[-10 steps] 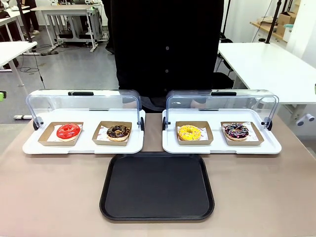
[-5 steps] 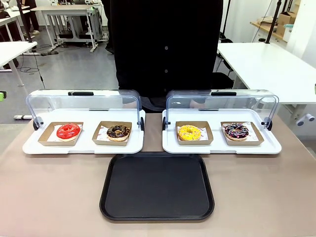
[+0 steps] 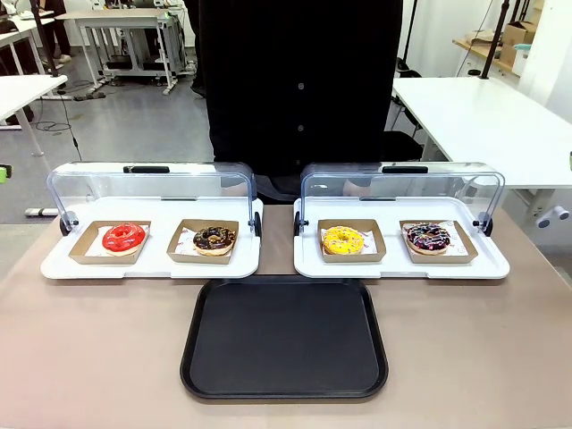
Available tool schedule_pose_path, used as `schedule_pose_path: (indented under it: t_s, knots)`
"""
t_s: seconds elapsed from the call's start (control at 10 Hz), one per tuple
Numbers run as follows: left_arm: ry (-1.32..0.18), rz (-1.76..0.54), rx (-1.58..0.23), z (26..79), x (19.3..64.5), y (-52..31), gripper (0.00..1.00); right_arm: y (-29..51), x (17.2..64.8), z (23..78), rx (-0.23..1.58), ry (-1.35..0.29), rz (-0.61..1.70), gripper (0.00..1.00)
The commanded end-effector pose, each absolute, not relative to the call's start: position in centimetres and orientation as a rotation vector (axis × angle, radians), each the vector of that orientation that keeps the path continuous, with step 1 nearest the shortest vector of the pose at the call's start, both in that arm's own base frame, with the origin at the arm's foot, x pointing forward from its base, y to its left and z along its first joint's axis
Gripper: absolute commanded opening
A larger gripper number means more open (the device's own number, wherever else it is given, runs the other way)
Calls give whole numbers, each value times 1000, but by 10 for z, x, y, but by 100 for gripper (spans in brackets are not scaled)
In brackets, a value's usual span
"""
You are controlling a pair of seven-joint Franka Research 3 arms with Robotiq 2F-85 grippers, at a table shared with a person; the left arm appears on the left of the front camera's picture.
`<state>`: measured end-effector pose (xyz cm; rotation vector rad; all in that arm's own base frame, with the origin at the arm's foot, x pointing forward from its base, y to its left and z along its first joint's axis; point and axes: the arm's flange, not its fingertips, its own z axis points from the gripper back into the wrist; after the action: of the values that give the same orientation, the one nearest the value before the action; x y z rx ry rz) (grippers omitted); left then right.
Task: Move the fourth donut from the left to the tray.
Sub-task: Pick up the Paper togo box containing the Donut indicated by the person and place it on the Handle tray.
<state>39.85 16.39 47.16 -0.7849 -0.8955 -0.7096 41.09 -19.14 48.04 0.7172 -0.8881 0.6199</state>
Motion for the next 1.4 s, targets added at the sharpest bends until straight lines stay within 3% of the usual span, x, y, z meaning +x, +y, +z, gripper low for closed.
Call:
schedule_pose_path:
  t_s: [0.0, 1.3]
  knots:
    - [-922, -714, -798, 473, 401, 164, 100, -192, 414, 481, 725, -920, 634, 100]
    - [-922, -714, -798, 473, 401, 164, 100, -192, 414, 481, 725, -920, 634, 100]
